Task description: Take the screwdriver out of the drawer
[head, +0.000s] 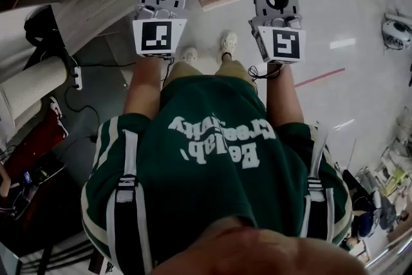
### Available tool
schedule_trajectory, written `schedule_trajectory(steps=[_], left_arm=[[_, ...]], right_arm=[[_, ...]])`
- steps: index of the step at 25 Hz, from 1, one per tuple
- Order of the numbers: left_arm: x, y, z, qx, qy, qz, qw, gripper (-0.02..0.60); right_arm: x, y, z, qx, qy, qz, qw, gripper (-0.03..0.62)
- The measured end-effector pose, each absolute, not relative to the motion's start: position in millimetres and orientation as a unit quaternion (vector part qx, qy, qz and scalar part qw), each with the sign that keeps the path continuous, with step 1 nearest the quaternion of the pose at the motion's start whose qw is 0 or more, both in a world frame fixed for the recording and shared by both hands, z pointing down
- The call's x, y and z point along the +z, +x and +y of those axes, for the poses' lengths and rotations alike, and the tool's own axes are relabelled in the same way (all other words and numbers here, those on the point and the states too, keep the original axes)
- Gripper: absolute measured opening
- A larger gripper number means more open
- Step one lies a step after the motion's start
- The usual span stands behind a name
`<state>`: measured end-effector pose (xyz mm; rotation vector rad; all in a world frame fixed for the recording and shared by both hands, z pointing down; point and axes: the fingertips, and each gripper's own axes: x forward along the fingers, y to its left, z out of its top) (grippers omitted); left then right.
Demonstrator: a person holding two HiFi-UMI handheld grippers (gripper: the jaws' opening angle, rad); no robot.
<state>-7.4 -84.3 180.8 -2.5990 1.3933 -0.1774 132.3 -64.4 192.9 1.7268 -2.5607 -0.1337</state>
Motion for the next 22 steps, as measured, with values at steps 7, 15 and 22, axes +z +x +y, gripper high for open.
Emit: schedule_trajectory(steps=[7, 15, 22], left_arm=[[218, 13, -91, -0.067, -0.855, 0.509, 0.071, 0.018], [280, -3, -119, -0.087, -0.847, 0.522, 0.04, 0.017], [302, 45, -121, -0.094, -0.851, 0.515, 0.029, 0.017]], right_arm=[[232, 153, -85, -0.015, 0.516, -0.856, 0.027, 0.034], [308, 141, -116, 0.021, 0.506, -0.859, 0.069, 0.034], [331, 189, -109, 0.041, 0.513, -0.853, 0.091, 0.034]])
